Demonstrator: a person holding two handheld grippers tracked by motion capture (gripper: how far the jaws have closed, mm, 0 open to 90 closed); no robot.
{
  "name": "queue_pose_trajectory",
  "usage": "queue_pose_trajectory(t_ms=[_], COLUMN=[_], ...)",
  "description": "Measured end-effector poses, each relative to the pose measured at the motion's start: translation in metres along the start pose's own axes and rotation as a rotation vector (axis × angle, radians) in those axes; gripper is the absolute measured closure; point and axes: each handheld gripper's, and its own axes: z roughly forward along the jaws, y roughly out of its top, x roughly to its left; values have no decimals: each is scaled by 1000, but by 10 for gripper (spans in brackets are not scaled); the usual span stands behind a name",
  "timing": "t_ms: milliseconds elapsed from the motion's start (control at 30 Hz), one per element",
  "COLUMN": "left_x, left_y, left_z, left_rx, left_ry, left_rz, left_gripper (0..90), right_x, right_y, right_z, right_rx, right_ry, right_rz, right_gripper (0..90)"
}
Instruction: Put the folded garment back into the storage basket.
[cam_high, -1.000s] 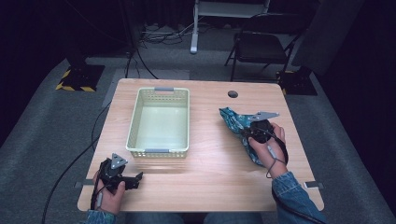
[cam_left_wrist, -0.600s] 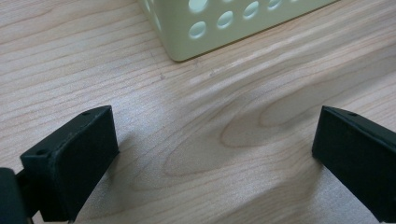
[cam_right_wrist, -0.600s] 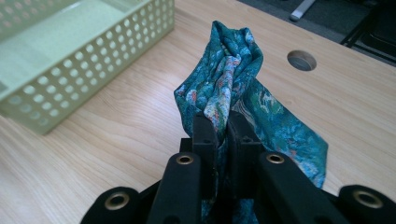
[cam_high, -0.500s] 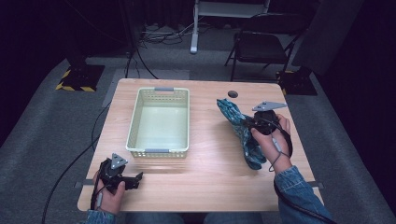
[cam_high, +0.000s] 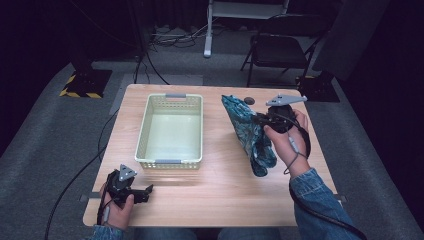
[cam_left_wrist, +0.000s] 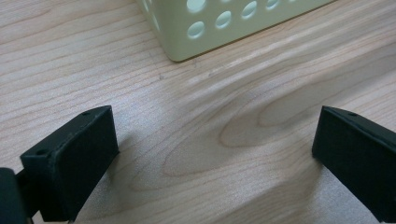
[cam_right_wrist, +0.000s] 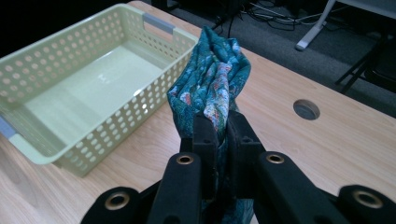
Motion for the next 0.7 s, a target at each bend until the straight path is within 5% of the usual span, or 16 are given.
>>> queue_pose_trajectory(t_ms=[700], left_x=[0], left_y=[0], left_z=[0], left_rx=[0], left_ry=[0], left_rz=[0], left_gripper=[2], right_x=[21], right_y=[48], right_z=[-1], right_rx=[-52], right_ry=[18], right_rz=[-43], right_gripper=[840])
